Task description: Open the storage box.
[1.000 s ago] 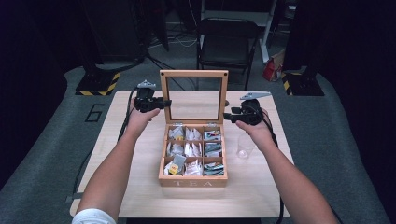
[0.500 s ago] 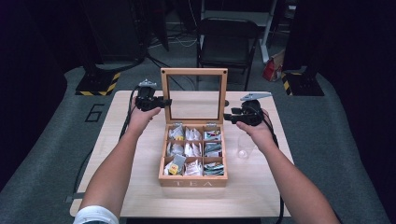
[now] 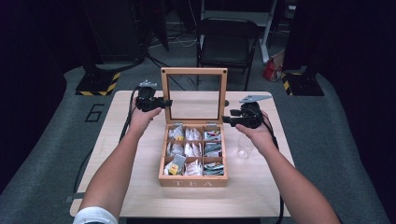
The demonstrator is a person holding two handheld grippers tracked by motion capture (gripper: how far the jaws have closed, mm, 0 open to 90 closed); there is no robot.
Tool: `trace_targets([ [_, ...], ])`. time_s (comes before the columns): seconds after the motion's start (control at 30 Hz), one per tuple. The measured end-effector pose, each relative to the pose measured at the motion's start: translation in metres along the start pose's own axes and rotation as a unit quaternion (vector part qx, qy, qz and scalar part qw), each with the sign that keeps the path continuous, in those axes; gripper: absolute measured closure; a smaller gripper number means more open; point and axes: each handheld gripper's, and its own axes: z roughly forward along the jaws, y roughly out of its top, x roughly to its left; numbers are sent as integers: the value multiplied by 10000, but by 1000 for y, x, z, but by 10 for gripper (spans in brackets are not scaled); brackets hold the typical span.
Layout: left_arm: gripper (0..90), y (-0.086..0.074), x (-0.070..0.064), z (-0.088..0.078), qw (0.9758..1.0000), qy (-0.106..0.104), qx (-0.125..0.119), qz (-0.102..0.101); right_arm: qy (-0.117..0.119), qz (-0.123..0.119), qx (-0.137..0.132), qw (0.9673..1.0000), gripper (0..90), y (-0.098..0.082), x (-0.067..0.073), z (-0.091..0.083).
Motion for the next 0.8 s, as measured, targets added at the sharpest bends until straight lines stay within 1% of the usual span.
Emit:
trace_targets([
  [0.1, 577, -1, 0, -3, 10000, -24, -21, -16, 25, -67, 37, 10000, 461, -1, 3, -2],
  [0.13, 574, -1, 0, -4, 10000, -19, -24, 9, 34, -61, 55, 10000, 461, -2, 5, -3],
  [0.17, 571, -1, 1, -7, 10000, -48, 48, 48, 39, -66, 61, 10000, 461, -2, 6, -3],
  [0.23, 559, -2, 1, -9, 10000, -24, 22, 73, 66, -82, 76, 9999, 461, -1, 8, -4],
  [0.27, 552, -2, 2, -11, 9999, 4, 26, 156, 74, -114, 83, 9999, 461, -1, 10, -4],
  [0.3, 546, -2, 2, -13, 9999, -12, 17, 140, 77, -104, 102, 9999, 461, -1, 12, -5],
  [0.33, 539, -2, 1, -15, 9999, -1, 12, 151, 85, -194, 117, 9997, 460, -1, 13, -4],
  [0.4, 524, -3, 0, -19, 9999, 30, 17, 168, 110, -212, 121, 9996, 455, 0, 16, -4],
  [0.43, 520, -3, -1, -21, 9999, 37, 25, 164, 105, -198, 135, 9997, 453, 0, 18, -4],
  [0.47, 515, -4, -2, -23, 9999, 29, -15, 151, 108, -268, 129, 9995, 452, 0, 19, -3],
  [0.53, 510, -3, -5, -28, 9999, 14, 6, 140, 121, -291, 132, 9994, 451, 0, 23, -3],
  [0.57, 508, -3, -6, -31, 9998, 30, 15, 211, 122, -303, 117, 9994, 451, 0, 24, -3],
  [0.67, 508, -5, -10, -38, 9997, 74, -23, 248, 110, -320, 74, 9994, 445, 0, 29, -3],
  [0.8, 510, -9, -17, -43, 9995, 34, -19, 322, 138, -480, 55, 9987, 442, -2, 37, -4],
])
